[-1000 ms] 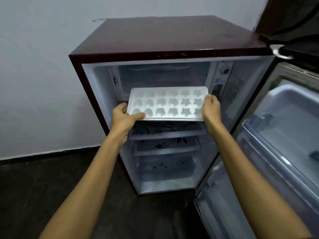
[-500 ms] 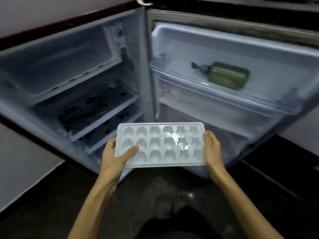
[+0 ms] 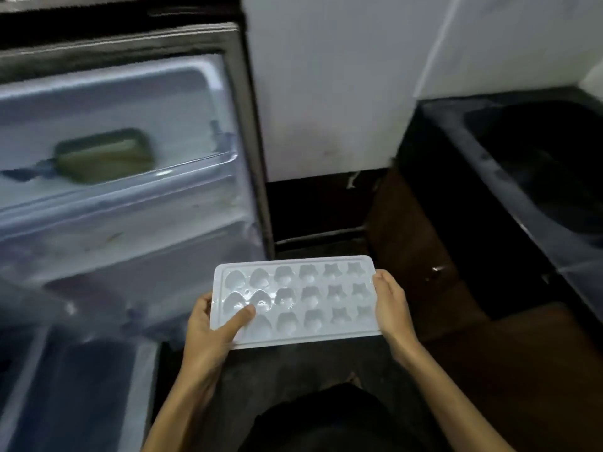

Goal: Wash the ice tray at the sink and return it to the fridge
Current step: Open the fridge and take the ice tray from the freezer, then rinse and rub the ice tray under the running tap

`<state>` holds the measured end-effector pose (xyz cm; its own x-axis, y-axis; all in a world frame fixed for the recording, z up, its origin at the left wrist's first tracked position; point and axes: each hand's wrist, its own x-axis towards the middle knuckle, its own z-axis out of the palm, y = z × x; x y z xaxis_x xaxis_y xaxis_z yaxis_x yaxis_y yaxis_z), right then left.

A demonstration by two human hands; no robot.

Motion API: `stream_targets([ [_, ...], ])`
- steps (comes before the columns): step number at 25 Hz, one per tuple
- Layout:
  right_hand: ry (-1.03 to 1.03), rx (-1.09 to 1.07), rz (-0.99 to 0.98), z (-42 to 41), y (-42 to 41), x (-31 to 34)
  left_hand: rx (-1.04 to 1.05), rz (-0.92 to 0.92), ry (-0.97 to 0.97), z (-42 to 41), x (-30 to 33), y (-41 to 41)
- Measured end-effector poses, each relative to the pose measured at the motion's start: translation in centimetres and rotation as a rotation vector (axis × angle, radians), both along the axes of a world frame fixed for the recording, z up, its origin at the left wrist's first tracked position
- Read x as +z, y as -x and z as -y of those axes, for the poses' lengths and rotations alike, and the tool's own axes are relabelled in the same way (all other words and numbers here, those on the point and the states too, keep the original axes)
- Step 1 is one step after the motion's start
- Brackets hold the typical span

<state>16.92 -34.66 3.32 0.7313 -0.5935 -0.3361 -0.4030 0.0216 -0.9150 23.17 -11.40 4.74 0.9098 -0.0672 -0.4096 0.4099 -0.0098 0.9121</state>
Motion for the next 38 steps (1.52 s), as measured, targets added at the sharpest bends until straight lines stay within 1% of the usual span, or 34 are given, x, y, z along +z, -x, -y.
stream_targets([
  [4, -0.016, -0.232, 0.0, 4.9, 3.7, 0.3, -0.218, -0.011, 0.045, 7.4, 0.0, -1.7],
  [9, -0.021, -0.5, 0.001, 10.9, 7.6, 0.9, -0.423, -0.022, 0.061, 17.3, -0.1, -2.7],
  [16, -0.003, -0.784, 0.021, 18.7, 12.1, 1.3, -0.665, -0.048, 0.044, 30.4, 0.2, -1.9],
  [21, -0.002, -0.946, 0.036, 23.0, 14.0, 1.8, -0.8, -0.067, 0.058, 37.8, 1.3, -1.2],
  [27, -0.028, -1.082, 0.011, 28.0, 13.3, 1.7, -0.964, -0.073, 0.045, 45.7, 1.9, -3.3],
  [31, -0.02, -1.181, 0.003, 31.8, 10.9, 1.7, -1.082, -0.081, 0.024, 51.7, 2.1, -6.4],
  [38, -0.009, -1.386, 0.063, 36.8, 5.8, 3.3, -1.27, -0.073, 0.029, 61.0, 3.7, -11.5],
])
